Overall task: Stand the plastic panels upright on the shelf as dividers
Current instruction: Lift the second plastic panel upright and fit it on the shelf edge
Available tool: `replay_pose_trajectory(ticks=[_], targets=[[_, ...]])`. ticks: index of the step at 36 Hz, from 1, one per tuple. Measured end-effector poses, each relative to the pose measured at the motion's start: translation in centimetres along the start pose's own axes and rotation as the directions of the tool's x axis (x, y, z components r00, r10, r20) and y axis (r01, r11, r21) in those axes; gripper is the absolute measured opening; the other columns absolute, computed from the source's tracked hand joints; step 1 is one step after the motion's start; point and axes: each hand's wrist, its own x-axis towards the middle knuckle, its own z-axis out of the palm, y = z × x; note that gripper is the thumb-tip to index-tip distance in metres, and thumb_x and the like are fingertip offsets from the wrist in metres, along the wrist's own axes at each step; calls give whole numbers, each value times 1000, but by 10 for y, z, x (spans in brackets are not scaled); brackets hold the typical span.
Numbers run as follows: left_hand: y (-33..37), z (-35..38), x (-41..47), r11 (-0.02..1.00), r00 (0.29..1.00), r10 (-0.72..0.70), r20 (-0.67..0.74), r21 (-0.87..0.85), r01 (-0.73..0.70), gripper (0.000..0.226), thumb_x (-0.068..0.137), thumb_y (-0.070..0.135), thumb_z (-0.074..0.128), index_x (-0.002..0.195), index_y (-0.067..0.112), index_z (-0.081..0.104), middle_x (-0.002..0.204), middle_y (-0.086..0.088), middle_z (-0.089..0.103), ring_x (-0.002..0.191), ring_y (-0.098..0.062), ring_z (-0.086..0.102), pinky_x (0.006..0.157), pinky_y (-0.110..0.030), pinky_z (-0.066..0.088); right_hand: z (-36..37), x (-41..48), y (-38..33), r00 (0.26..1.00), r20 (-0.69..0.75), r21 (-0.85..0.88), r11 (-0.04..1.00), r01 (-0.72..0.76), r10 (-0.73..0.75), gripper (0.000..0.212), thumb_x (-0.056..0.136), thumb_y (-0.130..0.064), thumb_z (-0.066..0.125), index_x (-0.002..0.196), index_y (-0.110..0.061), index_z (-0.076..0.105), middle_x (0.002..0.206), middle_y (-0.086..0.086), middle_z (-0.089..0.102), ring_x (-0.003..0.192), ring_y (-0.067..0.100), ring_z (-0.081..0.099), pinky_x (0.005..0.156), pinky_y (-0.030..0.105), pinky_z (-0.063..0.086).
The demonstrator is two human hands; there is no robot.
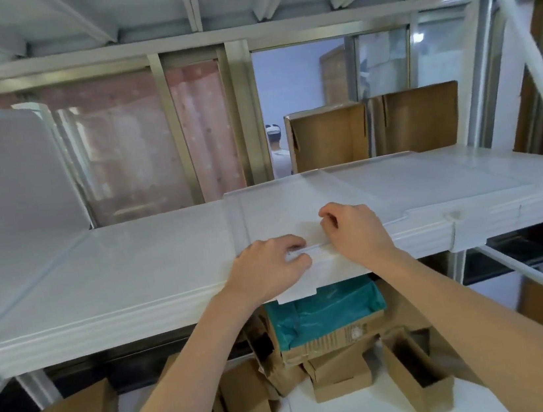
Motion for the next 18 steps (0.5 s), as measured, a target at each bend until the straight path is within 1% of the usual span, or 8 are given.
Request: replay_pose_trajectory(ticks=[3, 6, 8, 11, 15, 16, 18], targets=[[-2, -5, -4, 1000, 999, 18, 34, -10, -17, 41, 83, 51, 39, 120, 42, 53, 129, 18, 59, 117, -17, 54, 102, -41, 44, 2, -2, -3, 999, -32, -15, 1000, -3, 2, 28, 96, -24, 47, 117, -19, 65, 103, 5, 72, 92, 26, 64, 78, 31, 49], [-5, -12, -4, 998, 995, 43, 93, -47, -39, 38, 87, 43, 40, 122, 40, 55, 131, 17, 57, 120, -18, 52, 105, -42, 41, 0, -2, -2, 999, -41, 0, 1000, -3, 3, 28, 95, -23, 48, 116, -18, 66, 101, 6, 73, 91, 27, 65, 80, 32, 50], [-8, -16, -3, 996, 990, 70, 125, -61, -63, 37, 90, 36, 42, 124, 38, 56, 134, 14, 56, 122, -18, 50, 108, -39, 38, 1, -2, -3, 999, -40, 0, 1000, -5, 5, 28, 95, -24, 48, 116, -18, 66, 101, 6, 73, 91, 27, 65, 81, 32, 50], [-8, -16, -2, 990, 981, 115, 154, -97, -101, 38, 92, 27, 42, 127, 33, 56, 135, 12, 56, 123, -16, 49, 108, -33, 36, 1, -2, -3, 999, -53, -29, 1000, 4, -5, 28, 95, -24, 47, 116, -18, 66, 101, 6, 73, 91, 27, 65, 80, 33, 50], [-7, -15, -1, 978, 980, 150, 134, -163, -128, 38, 91, 18, 43, 123, 29, 60, 131, 12, 59, 121, -10, 51, 108, -26, 34, 1, -2, -2, 999, -50, -40, 999, 17, -19, 29, 96, -24, 47, 116, -17, 65, 102, 7, 72, 92, 27, 64, 79, 32, 49], [-9, -14, -2, 978, 983, 143, 118, -169, -122, 37, 90, 19, 44, 121, 29, 61, 128, 13, 60, 119, -9, 52, 106, -25, 35, 1, -1, -2, 998, -53, -44, 999, 18, -21, 29, 96, -24, 47, 117, -17, 65, 102, 7, 72, 91, 27, 64, 79, 31, 49], [-12, -13, -4, 984, 993, 104, 53, -148, -96, 32, 88, 28, 49, 117, 30, 62, 123, 14, 63, 115, -9, 55, 102, -25, 41, 1, -1, -2, 998, -59, -54, 998, 26, -29, 29, 96, -25, 47, 117, -18, 65, 101, 6, 72, 90, 26, 64, 78, 31, 50]])
